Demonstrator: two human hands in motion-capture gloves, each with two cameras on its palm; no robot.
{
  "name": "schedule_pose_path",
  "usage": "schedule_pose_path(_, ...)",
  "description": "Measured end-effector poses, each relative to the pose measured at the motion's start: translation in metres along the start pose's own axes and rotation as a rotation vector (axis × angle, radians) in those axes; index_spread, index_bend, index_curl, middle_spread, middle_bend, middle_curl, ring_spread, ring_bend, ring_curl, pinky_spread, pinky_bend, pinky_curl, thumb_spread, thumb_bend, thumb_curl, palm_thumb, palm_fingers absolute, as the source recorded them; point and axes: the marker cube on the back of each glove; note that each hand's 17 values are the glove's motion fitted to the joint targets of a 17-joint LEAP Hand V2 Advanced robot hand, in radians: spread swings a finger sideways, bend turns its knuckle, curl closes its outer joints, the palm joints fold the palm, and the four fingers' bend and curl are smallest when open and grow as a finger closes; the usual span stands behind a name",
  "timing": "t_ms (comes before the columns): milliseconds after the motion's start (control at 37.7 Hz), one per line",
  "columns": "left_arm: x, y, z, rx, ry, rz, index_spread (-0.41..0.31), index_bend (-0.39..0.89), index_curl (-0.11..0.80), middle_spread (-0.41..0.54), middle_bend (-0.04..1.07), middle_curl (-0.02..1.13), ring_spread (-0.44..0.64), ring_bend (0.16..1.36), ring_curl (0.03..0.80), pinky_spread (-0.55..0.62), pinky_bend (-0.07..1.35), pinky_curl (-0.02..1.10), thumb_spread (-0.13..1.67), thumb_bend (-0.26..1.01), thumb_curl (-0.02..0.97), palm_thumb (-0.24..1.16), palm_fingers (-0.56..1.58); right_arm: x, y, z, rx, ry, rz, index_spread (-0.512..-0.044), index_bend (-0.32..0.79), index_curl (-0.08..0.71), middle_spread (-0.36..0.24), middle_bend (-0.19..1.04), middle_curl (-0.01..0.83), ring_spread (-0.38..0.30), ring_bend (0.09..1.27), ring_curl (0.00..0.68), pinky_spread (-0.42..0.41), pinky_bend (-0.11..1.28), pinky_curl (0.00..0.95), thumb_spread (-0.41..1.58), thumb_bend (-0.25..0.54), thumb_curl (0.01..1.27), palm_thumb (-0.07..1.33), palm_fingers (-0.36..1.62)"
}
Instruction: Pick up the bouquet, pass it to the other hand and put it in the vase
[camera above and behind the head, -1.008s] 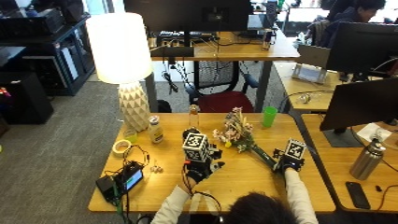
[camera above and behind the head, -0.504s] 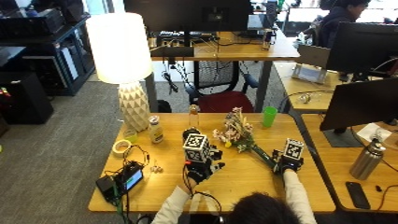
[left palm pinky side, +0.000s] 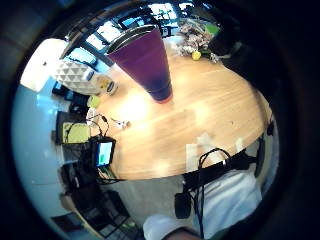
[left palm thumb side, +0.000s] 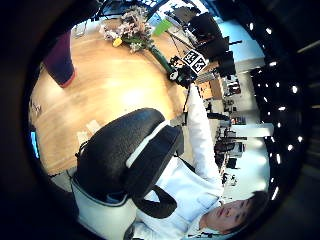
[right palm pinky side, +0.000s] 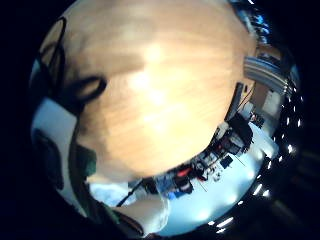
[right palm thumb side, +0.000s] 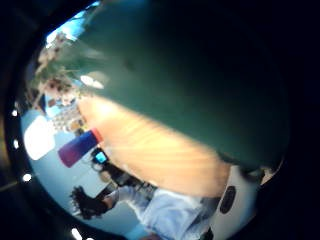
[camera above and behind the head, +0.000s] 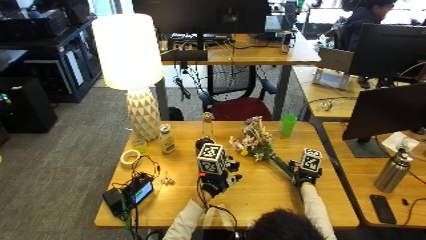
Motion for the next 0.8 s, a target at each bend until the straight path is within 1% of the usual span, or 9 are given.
schedule_pose_path(186,0.0,-0.005,0.0,-0.013,-0.018,-0.018,-0.055,0.15,0.309,0.054,0.16,0.3,0.12,0.57,0.314,0.16,0.47,0.35,0.98,-0.02,0.267,0.01,0.39,-0.002,-0.006,-0.001,-0.014,-0.066,-0.116,-0.229,0.23,0.387,-0.139,0.28,0.516,-0.245,0.62,0.482,-0.321,0.56,0.395,0.39,-0.021,0.68,1.07,1.33)
schedule_pose_path(265,0.0,-0.007,0.001,-0.022,-0.021,-0.019,-0.055,0.15,0.31,0.053,0.16,0.3,0.13,0.57,0.312,0.16,0.47,0.35,0.98,-0.02,0.267,0.01,0.39,0.005,-0.015,-0.001,0.068,-0.063,-0.026,-0.228,0.2,0.398,-0.16,0.23,0.512,-0.24,0.7,0.503,-0.327,0.6,0.414,0.39,-0.019,0.69,1.08,1.33)
schedule_pose_path(292,0.0,-0.009,0.002,-0.018,-0.021,-0.018,-0.055,0.15,0.31,0.053,0.16,0.3,0.13,0.57,0.312,0.16,0.47,0.35,0.98,-0.02,0.267,0.01,0.39,0.007,-0.019,-0.001,0.094,-0.061,0.018,-0.227,0.15,0.389,-0.162,0.27,0.525,-0.236,0.75,0.519,-0.326,0.63,0.423,0.51,-0.028,0.68,1.06,1.4)
schedule_pose_path(318,0.001,-0.011,0.003,-0.013,-0.02,-0.017,-0.055,0.15,0.311,0.053,0.16,0.3,0.13,0.57,0.312,0.16,0.47,0.35,0.98,-0.02,0.267,0.01,0.39,0.01,-0.021,0.0,0.116,-0.061,0.054,-0.227,0.16,0.394,-0.166,0.28,0.527,-0.234,0.77,0.521,-0.327,0.64,0.425,0.55,-0.018,0.67,1.06,1.4)
schedule_pose_path(371,0.002,-0.013,0.003,-0.01,-0.018,-0.014,-0.055,0.15,0.311,0.052,0.16,0.3,0.13,0.57,0.312,0.16,0.47,0.35,0.98,-0.02,0.267,0.01,0.39,0.011,-0.024,0.001,0.154,-0.058,0.081,-0.227,0.16,0.4,-0.158,0.42,0.566,-0.228,0.79,0.531,-0.32,0.62,0.429,0.67,-0.028,0.63,1.02,1.48)
schedule_pose_path(531,0.008,-0.014,0.005,-0.039,-0.03,-0.007,-0.055,0.14,0.311,0.052,0.16,0.3,0.13,0.57,0.311,0.16,0.47,0.36,0.98,-0.02,0.267,0.01,0.39,0.003,-0.027,0.0,0.364,-0.02,-0.026,-0.224,0.26,0.452,-0.157,0.63,0.634,-0.209,0.85,0.557,-0.297,0.61,0.443,0.83,-0.059,0.55,0.92,1.54)
schedule_pose_path(557,0.009,-0.014,0.005,-0.043,-0.032,-0.005,-0.055,0.14,0.311,0.052,0.16,0.3,0.13,0.57,0.311,0.16,0.47,0.36,0.98,-0.02,0.267,0.01,0.39,0.002,-0.028,-0.001,0.402,-0.014,-0.031,-0.226,0.24,0.448,-0.158,0.64,0.636,-0.208,0.86,0.562,-0.298,0.63,0.451,0.85,-0.04,0.55,0.93,1.51)
schedule_pose_path(663,0.01,-0.019,0.01,-0.062,-0.043,-0.003,-0.055,0.14,0.311,0.051,0.16,0.3,0.13,0.57,0.31,0.16,0.47,0.36,0.98,-0.03,0.268,0.01,0.4,0.003,-0.027,-0.004,0.487,-0.018,-0.025,-0.216,0.39,0.503,-0.149,0.7,0.658,-0.202,0.87,0.568,-0.283,0.62,0.457,0.92,-0.041,0.5,0.87,1.52)
schedule_pose_path(796,0.014,-0.025,0.014,-0.117,-0.036,-0.006,-0.057,0.14,0.311,0.051,0.16,0.3,0.12,0.57,0.311,0.16,0.46,0.36,1.0,-0.02,0.267,0.02,0.4,0.001,-0.024,-0.017,0.59,-0.143,-0.076,-0.202,0.47,0.551,-0.143,0.75,0.67,-0.197,0.9,0.574,-0.269,0.64,0.469,0.97,-0.017,0.48,0.89,1.49)
